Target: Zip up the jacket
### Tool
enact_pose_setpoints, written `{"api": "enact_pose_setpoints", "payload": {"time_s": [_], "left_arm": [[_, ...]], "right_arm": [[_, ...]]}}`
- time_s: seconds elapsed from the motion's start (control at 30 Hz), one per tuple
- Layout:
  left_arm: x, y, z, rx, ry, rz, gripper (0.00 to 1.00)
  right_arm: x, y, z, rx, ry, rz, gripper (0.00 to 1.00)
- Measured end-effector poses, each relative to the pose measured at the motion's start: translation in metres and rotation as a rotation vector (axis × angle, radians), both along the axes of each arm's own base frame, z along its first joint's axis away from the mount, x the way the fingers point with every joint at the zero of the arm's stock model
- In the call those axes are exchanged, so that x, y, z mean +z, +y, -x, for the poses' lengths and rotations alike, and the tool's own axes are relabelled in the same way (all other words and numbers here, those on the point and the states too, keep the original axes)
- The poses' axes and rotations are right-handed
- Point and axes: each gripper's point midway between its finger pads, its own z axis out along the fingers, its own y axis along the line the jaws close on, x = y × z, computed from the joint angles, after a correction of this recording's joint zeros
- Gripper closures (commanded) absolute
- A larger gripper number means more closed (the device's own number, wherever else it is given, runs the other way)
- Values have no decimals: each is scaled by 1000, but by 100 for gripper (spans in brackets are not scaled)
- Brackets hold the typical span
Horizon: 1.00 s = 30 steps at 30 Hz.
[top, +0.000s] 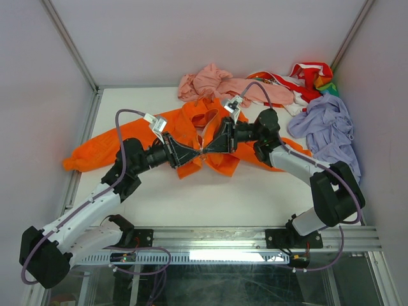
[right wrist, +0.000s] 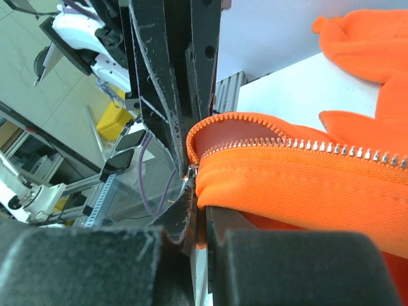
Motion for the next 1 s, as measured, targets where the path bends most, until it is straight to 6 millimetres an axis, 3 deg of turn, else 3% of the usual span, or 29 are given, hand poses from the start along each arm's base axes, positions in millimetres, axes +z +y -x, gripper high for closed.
{"api": "enact_pose_setpoints", "payload": {"time_s": [0.27,0.43,0.57,0.77,1.0], "left_arm": [[-1,6,0,53,78,59,77],[-5,7,-4,84,118,91,83],[-5,8,-7,105,131,102,100],[-12,6,-10,102,156,72,100],[-18,-2,-15,36,187,-6,100]], "right_arm": [[2,3,-7,-57,-5,-25,100],[-5,4,-6,-70,15,-22,100],[-6,5,-4,-71,21,-23,100],[-6,4,-4,-67,15,-27,100],[-4,-2,-17,-88,17,-19,100]]}}
